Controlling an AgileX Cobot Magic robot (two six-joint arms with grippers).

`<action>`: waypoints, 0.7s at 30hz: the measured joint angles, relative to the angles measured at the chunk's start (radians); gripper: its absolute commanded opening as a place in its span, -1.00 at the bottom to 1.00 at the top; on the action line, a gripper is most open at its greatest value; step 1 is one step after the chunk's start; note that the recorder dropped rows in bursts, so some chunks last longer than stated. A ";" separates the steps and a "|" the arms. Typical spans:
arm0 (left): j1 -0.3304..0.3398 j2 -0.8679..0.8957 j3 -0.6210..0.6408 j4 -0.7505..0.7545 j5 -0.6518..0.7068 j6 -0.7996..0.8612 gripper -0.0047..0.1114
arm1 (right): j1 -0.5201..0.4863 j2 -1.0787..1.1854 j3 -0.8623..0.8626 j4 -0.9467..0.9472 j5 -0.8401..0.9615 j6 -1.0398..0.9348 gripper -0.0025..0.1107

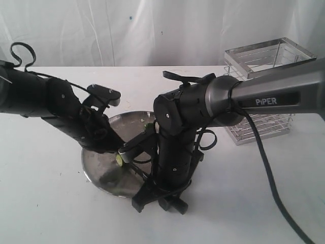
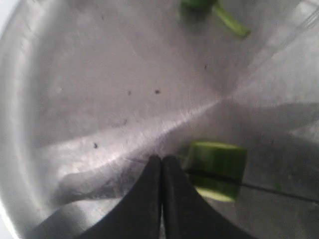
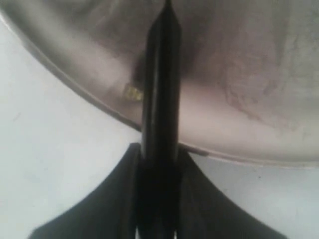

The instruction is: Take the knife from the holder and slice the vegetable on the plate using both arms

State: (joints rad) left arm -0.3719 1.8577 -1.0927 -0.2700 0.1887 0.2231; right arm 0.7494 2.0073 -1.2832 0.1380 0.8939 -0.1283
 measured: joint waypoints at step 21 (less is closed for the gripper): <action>-0.002 -0.035 0.021 0.006 -0.019 -0.002 -0.83 | 0.005 -0.015 -0.013 -0.004 0.028 0.006 -0.96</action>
State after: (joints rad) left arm -0.3739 1.8228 -1.0716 -0.2645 0.1699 0.2209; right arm 0.7541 1.9925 -1.2965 0.1341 0.9217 -0.1221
